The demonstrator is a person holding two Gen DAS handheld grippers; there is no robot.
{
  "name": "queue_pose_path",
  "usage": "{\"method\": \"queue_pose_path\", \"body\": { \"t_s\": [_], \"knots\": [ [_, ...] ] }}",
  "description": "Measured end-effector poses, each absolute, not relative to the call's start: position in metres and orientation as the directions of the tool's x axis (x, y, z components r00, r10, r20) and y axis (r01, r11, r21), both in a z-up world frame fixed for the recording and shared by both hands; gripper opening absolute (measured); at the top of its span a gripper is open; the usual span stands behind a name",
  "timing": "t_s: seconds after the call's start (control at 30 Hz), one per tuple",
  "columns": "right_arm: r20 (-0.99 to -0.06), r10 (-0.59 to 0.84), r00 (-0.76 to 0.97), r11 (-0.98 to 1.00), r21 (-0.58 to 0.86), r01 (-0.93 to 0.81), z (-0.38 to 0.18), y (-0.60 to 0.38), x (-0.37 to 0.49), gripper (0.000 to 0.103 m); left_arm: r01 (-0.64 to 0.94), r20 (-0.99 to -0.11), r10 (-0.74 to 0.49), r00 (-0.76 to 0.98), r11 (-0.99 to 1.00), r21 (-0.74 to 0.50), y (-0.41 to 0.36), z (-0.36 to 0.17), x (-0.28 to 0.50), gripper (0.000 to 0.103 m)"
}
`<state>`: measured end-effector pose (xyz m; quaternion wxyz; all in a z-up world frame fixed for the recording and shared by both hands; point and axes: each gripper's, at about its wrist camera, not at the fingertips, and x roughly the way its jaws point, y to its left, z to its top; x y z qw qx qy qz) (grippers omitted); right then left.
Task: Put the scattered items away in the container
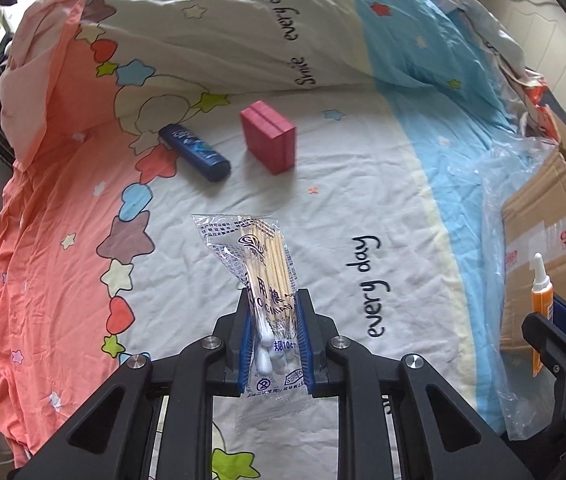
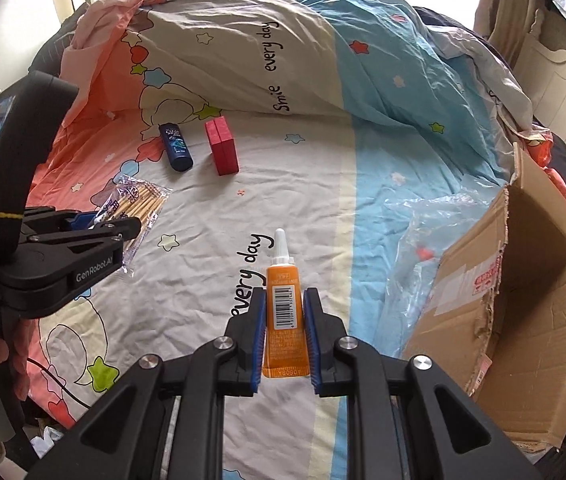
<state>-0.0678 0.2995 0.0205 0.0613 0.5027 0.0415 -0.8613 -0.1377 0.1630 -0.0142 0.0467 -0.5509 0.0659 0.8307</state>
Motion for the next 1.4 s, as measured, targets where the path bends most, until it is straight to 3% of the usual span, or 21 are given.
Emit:
{"method": "queue_pose_path", "body": {
  "t_s": [1.4],
  "knots": [
    [-0.812, 0.081, -0.578, -0.992, -0.012, -0.122, 0.069, 0.442, -0.001, 0.017, -0.496, -0.880, 0.213, -0.425, -0.868, 0.029, 0.367, 0.037, -0.094, 0.020]
  ]
}}
